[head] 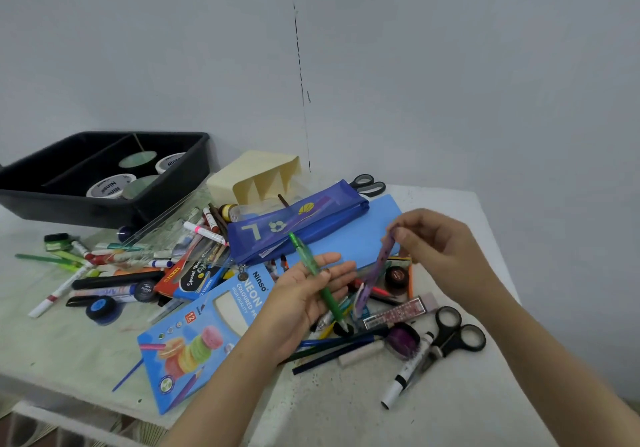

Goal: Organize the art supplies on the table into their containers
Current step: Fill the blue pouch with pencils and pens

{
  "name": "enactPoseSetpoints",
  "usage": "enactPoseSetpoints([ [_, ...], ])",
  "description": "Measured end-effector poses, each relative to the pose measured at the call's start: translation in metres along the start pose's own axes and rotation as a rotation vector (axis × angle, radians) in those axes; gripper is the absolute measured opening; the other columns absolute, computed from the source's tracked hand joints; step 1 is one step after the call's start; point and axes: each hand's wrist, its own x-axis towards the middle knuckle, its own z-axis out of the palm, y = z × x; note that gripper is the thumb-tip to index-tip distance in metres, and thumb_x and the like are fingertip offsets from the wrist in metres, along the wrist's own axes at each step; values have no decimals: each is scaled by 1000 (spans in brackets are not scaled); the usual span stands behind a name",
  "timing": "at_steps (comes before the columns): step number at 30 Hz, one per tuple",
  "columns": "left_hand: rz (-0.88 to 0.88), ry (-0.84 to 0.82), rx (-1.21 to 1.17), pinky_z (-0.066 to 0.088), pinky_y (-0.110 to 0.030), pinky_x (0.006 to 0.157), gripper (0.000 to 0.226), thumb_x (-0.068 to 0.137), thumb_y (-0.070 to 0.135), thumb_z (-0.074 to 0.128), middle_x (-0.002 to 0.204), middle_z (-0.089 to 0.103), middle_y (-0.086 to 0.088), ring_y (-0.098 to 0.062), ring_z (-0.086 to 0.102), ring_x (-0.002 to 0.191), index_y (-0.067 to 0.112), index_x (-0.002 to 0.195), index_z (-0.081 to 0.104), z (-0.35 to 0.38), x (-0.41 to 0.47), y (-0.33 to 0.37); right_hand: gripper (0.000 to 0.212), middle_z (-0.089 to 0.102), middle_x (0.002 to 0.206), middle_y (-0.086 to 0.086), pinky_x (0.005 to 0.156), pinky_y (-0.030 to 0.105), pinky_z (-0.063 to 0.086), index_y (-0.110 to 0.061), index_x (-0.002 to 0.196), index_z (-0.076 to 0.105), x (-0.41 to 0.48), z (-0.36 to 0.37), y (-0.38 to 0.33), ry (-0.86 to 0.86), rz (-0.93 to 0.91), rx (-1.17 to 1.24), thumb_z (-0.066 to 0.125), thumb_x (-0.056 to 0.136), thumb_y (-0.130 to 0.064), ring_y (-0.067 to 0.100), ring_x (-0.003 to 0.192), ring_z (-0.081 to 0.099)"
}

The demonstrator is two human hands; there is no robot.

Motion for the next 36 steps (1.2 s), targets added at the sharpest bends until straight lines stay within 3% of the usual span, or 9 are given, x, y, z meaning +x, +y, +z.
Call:
enactPoseSetpoints([
  [4,-100,-164,72,55,-37,79,31,90,12,44,109,67,-21,-30,65,97,2,118,55,8,-1,-2,16,71,77,-2,63,27,51,-17,82,65,12,10,-7,-4,11,-130,59,90,-5,18,77,67],
  [7,-128,-201,88,55,-31,68,37,81,18,51,87,70,-9,-17,65,72,1,114,58,13,-3,-6,11,67,74,-15,62,15,44,-28,81,66,13,16,0,-9,20,-354,65,87,-19,4,64,59],
  [11,-123,-132,9,47,-24,50,32,75,7,54,65,55,-3,-9,49,51,-1,106,60,11,-4,-10,9,59,66,-13,57,23,41,-31,80,62,2,9,8,-114,1,-650,59,88,-26,7,58,52],
  [14,-105,-97,-18,48,-23,48,28,76,9,52,67,61,-6,-11,55,52,-1,101,61,7,-6,-7,16,60,82,-10,66,29,44,-34,92,66,-10,1,10,-388,65,-991,55,85,-24,7,77,55],
  [17,-87,-60,-77,57,-27,55,21,85,5,48,83,71,-13,-17,68,64,-1,101,60,5,-8,-4,29,54,98,-13,61,22,36,-38,107,64,-19,-4,18,-494,132,-1151,54,85,-23,10,94,55],
  [21,-78,-4,-146,60,-35,68,20,93,5,42,100,71,-18,-24,71,84,-1,103,59,5,-10,-5,12,50,98,-13,56,18,30,-35,93,59,-24,-9,22,-468,153,-1145,59,85,-27,8,85,49],
  [26,-91,41,-182,58,-39,76,24,96,6,40,108,68,-21,-28,68,98,0,110,58,6,-12,-6,16,60,88,-17,61,18,35,-36,80,52,-27,-17,14,-424,223,-974,65,82,-28,-2,75,51],
  [32,-79,83,-208,57,-39,80,28,94,8,42,110,67,-22,-29,66,102,-1,117,56,7,-13,-9,22,67,71,-13,50,14,39,-32,80,58,-31,-4,-8,3,200,-474,74,76,-17,3,49,50],
  [36,-89,26,-236,59,-39,75,30,89,11,46,106,68,-20,-28,69,92,0,114,57,12,-16,-13,16,68,62,0,47,17,45,-21,82,63,-35,28,-7,26,281,-199,75,77,-10,5,49,56],
])
